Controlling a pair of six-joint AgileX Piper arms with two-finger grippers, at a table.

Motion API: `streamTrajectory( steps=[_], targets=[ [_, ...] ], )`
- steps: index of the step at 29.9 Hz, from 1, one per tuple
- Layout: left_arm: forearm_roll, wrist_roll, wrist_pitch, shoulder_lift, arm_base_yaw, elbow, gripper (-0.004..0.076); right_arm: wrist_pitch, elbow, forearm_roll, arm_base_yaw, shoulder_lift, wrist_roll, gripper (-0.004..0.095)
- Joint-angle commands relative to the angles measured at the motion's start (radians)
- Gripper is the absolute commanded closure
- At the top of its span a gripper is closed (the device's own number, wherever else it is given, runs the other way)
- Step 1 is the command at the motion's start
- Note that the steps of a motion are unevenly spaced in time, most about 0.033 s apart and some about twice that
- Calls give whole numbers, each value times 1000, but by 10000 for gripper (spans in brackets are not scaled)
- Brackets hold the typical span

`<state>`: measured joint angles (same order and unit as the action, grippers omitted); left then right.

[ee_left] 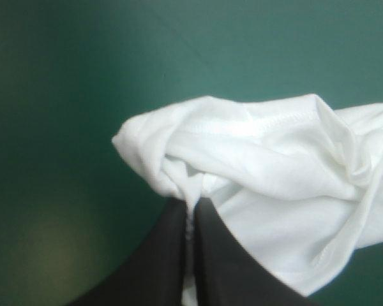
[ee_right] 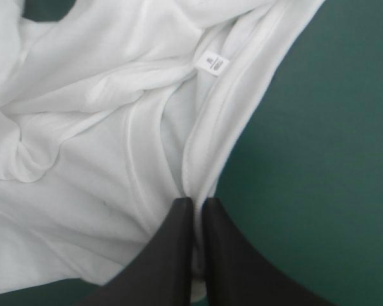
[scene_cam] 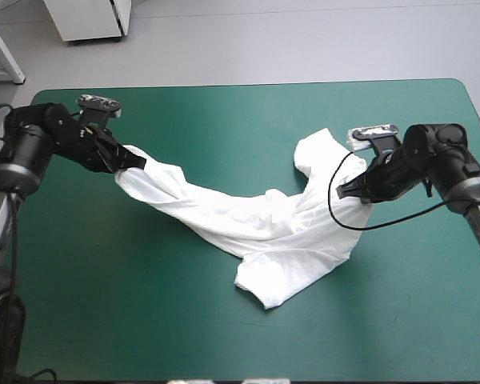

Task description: Fold the cloth

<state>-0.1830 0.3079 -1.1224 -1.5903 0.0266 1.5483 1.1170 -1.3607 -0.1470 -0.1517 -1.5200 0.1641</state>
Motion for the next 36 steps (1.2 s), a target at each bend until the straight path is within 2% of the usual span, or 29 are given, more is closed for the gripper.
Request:
streamTrajectory(
  steps=[1, 8, 14, 19, 24, 28, 32, 36],
  targets=[
    [-51, 3, 11, 161, 0, 25, 734, 25, -114, 4, 0, 113, -20, 921],
    [-118, -13, 6, 339, 0, 71, 734, 87, -327, 4, 0, 250, -64, 921],
    [-165, -59, 66, 412, 0, 272, 734, 95, -485, 4, 0, 389, -82, 921],
    [-215, -59, 26, 448, 0, 419, 734, 92, -552, -23, 0, 486, -105, 921],
    [-135, -104, -52, 563, 76, 420, 734, 121, -563, -93, 0, 590, -117, 921],
    [-26, -192, -170, 663, 204, 411, 734, 130, -568, -172, 0, 658, -137, 921],
    [-57, -259, -168, 747, 243, 392, 734, 130, -577, -210, 0, 702, -187, 921],
    [-104, -299, -168, 758, 240, 371, 734, 130, -547, -282, 0, 705, -236, 920]
  ],
)
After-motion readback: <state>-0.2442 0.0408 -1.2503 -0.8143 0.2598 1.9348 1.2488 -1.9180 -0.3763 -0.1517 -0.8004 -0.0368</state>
